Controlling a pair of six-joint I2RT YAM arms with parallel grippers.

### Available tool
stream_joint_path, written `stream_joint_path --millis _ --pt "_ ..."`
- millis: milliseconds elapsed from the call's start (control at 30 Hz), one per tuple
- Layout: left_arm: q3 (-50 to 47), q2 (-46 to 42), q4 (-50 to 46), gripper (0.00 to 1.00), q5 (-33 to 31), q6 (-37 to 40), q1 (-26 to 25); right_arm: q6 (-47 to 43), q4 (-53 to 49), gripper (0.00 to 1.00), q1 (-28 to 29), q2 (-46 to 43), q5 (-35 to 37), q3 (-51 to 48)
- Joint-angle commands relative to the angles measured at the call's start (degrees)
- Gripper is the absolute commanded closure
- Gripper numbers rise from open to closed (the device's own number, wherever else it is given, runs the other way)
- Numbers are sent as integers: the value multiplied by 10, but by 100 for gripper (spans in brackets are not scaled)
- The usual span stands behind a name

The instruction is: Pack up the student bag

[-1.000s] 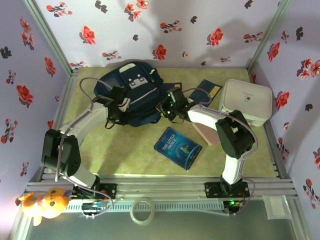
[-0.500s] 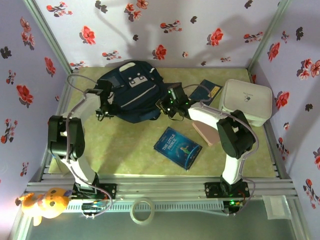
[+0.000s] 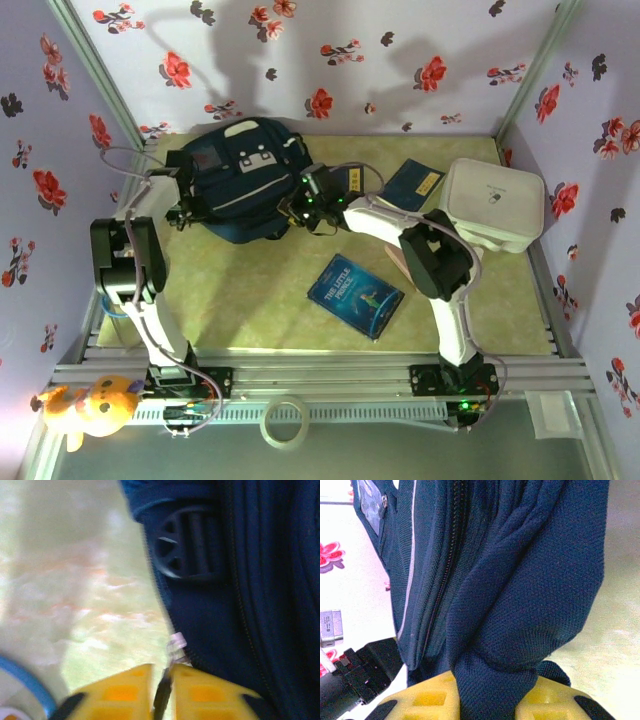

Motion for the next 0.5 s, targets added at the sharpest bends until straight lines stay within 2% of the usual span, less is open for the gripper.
stream_joint_path --millis 0,67,233,333,467 --pt "13 -29 -21 66 -53 -31 15 8 57 70 5 32 -23 58" --pt "12 -45 -36 51 -57 -32 14 3 42 58 7 35 -23 68" --pt "16 -94 -70 31 -54 -37 14 -86 -46 34 -2 -27 44 36" --pt "27 -135 -94 24 -15 -43 14 -142 -79 28 -19 -89 94 -20" --pt "13 -200 -97 16 48 -45 13 -226 -123 25 -33 -165 152 -105"
